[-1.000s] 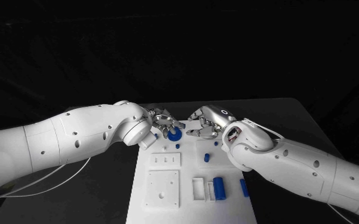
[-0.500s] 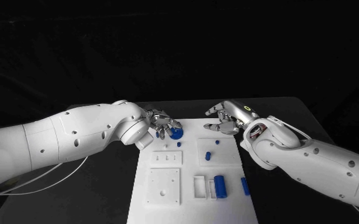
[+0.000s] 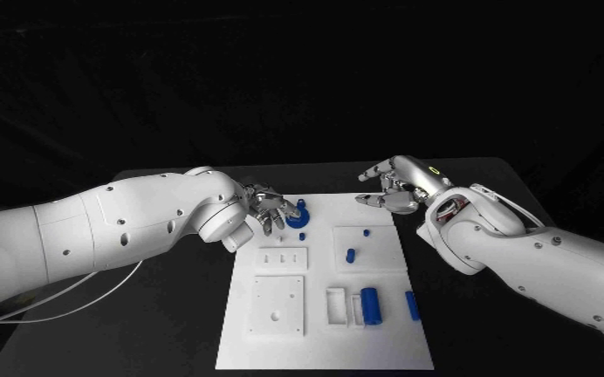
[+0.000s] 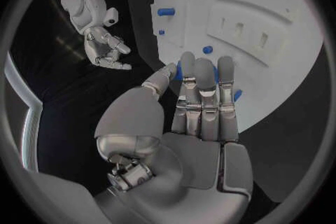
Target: Assemble the parts on the task board
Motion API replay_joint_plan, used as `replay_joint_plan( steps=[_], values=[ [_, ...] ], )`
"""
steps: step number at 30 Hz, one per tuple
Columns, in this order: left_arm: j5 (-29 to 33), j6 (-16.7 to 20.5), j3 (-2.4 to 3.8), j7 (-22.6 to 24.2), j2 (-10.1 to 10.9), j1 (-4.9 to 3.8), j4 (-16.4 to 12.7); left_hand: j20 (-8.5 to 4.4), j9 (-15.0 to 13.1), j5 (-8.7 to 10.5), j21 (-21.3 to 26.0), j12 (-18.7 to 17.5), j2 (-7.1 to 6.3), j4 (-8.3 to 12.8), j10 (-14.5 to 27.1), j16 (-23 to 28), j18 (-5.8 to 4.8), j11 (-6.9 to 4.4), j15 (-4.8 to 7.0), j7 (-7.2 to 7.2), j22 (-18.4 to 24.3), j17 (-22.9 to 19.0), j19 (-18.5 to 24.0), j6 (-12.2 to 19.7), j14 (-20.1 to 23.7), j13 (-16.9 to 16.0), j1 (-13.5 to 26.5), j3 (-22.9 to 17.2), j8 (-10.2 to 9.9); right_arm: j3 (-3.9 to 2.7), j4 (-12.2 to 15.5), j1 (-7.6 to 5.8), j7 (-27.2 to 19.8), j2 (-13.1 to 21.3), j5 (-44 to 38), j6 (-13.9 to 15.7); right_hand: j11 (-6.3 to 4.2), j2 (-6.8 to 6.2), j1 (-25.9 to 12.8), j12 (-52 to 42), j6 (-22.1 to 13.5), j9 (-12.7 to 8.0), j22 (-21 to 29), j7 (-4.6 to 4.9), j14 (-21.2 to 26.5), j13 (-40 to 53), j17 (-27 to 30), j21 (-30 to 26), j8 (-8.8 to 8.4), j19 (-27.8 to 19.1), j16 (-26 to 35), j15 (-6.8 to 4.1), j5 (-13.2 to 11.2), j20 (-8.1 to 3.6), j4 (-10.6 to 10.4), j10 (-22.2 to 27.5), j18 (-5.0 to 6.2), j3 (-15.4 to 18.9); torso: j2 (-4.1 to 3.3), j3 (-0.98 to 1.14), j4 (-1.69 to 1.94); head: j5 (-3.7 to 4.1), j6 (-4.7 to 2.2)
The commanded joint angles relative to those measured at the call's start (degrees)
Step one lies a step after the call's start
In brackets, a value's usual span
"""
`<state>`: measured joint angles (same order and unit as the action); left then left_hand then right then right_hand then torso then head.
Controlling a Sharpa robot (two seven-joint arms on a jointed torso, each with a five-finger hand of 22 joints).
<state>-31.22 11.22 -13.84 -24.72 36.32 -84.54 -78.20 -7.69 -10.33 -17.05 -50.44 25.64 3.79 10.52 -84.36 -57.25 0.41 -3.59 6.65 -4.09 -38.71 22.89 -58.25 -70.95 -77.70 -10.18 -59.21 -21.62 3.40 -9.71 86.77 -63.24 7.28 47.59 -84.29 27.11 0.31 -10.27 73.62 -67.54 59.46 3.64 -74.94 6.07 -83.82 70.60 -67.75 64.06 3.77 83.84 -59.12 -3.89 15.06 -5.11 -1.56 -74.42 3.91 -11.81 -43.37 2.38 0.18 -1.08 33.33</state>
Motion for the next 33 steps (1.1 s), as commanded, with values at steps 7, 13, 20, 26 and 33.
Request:
replay_joint_plan(
  steps=[7,13,20,26,33],
  values=[
    [-6.7,-1.1,-0.04,-2.2,0.7,0.47,-1.7,-0.55,-12.8,-0.44,-0.6,0.8,0.47,0.7,-2.6,-0.6,-0.31,-1.03,0.43,5.84,-0.4,0.1,-0.1,-10.8,-0.1,-0.2,0.1,-0.2,0.4,-0.08,0.1,0.10,-1.4,0.4,1.9,0.1,-0.06,0.33,-0.1,0.3,0.6,-0.1,-8.4,0.02,0.1,-0.2,-0.1,-0.4,-0.21,2.2,0.3,0.13,0.7,0.30,0.5,0.3,0.37,-0.2,0.45,0.24,0.10,-0.26,1.39],
    [-10.8,-1.4,-0.06,-3.5,1.6,0.87,-3.3,-0.67,-13.1,-0.57,-1.0,1.4,0.47,0.9,-2.6,-1.0,-0.29,-1.17,0.54,5.93,-0.8,0.1,-0.3,-11.0,-0.4,-0.3,0.1,-0.3,0.4,-0.09,0.1,0.19,-1.6,0.7,2.2,0.2,-0.07,0.37,-0.2,0.4,0.6,-0.1,-8.3,0.01,0.2,-0.4,0.0,-0.6,-0.21,2.2,0.6,0.13,1.0,0.30,0.6,0.4,0.38,-0.3,0.74,0.48,0.07,-0.43,2.16],
    [-15.5,-0.4,-0.08,-4.5,2.1,2.55,-4.9,-0.72,-13.5,-0.68,-1.4,1.9,0.41,1.1,-2.6,-1.5,-0.28,-1.28,0.59,6.02,-1.2,0.2,-0.2,-11.2,-0.5,-0.5,0.3,-0.3,0.4,-0.09,0.0,0.25,-1.7,0.8,2.3,0.3,-0.08,0.39,-0.3,0.6,0.6,-0.1,-8.3,0.02,0.2,-0.6,0.1,-0.9,-0.22,2.2,0.8,0.13,1.4,0.30,0.8,0.5,0.41,-0.4,1.14,0.74,0.26,-0.55,3.15],
    [-17.9,1.4,-0.08,-4.8,2.0,4.47,-5.2,-0.72,-14.1,-1.18,-0.8,3.0,0.31,1.1,-2.5,-2.5,-0.25,-1.43,0.65,6.19,-1.5,0.3,-0.9,-11.7,-0.6,-0.9,0.5,-0.5,0.4,-0.09,0.0,0.26,-1.6,0.8,2.3,0.3,-0.09,0.38,-0.4,0.7,0.6,-0.1,-8.2,0.01,0.2,-0.8,0.2,-1.3,-0.21,2.2,1.0,0.12,1.9,0.29,1.0,0.6,0.45,-0.4,1.09,0.70,0.15,-0.92,3.68],
    [-19.0,1.7,-0.09,-5.1,1.8,5.51,-5.3,-0.64,-14.3,-2.11,2.3,3.6,0.19,1.6,-2.5,-3.5,-0.41,-1.41,0.59,6.27,-3.2,0.4,-2.4,-12.0,-0.2,-1.1,1.1,-1.1,0.5,-0.09,0.0,0.27,-1.5,0.8,2.3,0.1,-0.10,0.37,-0.4,0.8,0.6,-0.1,-8.2,0.02,0.2,-0.9,0.2,-1.4,-0.22,2.2,1.2,0.11,2.6,0.29,1.1,0.6,0.46,-0.4,1.05,0.66,0.22,-1.02,4.25]
  ],
)
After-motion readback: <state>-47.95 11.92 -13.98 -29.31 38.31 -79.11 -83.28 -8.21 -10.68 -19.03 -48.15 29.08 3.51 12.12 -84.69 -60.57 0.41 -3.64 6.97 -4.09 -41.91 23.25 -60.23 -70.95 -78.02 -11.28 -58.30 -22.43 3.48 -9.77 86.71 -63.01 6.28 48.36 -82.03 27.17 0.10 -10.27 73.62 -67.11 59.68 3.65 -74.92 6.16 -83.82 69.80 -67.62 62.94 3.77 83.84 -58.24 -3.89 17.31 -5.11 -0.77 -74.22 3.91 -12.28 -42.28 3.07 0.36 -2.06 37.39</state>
